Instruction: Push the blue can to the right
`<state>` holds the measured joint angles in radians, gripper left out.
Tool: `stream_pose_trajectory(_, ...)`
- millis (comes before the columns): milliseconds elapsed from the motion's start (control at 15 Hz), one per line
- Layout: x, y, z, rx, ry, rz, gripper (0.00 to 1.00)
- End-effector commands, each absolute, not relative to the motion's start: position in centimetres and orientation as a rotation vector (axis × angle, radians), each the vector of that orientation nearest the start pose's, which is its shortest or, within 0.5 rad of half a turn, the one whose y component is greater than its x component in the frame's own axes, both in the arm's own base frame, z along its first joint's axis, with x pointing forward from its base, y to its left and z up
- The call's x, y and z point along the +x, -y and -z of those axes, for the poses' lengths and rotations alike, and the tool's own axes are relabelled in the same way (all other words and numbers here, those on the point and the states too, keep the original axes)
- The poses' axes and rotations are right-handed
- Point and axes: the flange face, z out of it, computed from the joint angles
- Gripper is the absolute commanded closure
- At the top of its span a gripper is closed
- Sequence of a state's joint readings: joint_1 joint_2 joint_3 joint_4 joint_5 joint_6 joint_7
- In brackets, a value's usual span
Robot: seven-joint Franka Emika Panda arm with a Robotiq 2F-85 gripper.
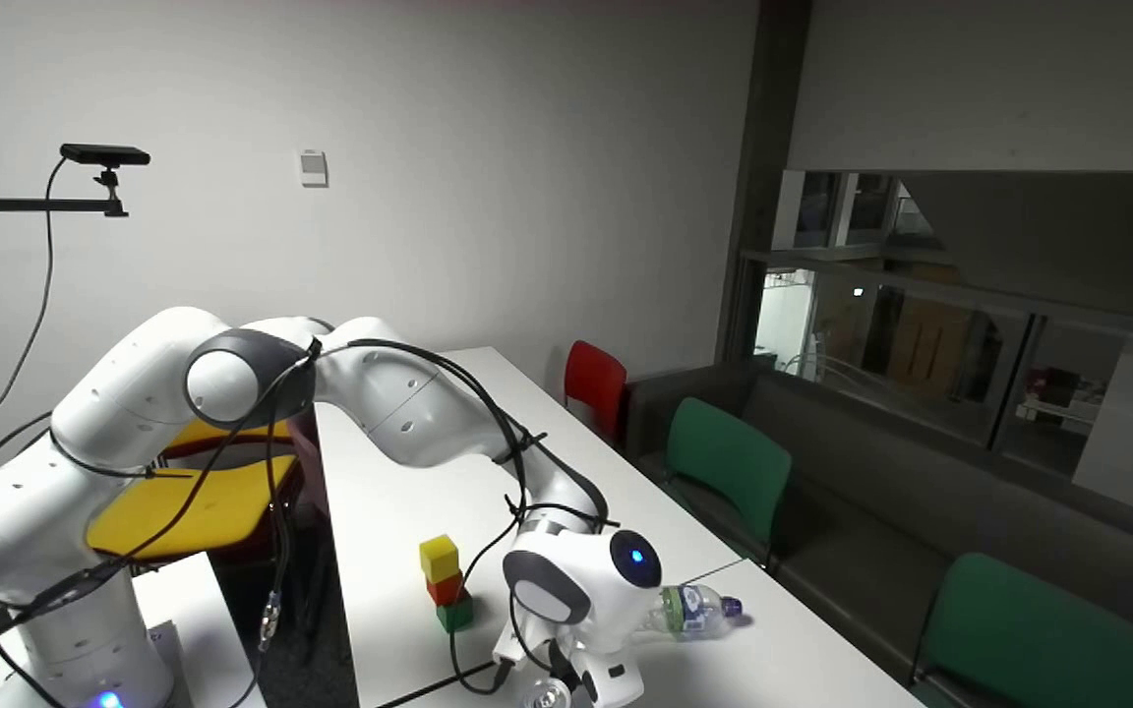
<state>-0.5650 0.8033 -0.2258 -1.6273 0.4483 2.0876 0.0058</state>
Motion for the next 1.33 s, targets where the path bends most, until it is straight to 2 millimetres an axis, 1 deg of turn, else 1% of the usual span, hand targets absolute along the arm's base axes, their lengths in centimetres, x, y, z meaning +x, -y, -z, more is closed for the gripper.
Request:
stream_pose_trajectory(0,46.8,44.9,-13.4,-2.455,-1.472,-0.321,0.00)
stream_pose_trajectory(867,43.6,48.1,-14.8,-2.411,-1.548,-0.286,0.00)
stream_pose_trajectory(1133,43.2,48.7,-15.0,-2.402,-1.561,-0.280,0.00)
stream_pose_trajectory(1267,43.4,48.6,-15.5,-2.398,-1.545,-0.258,0.00)
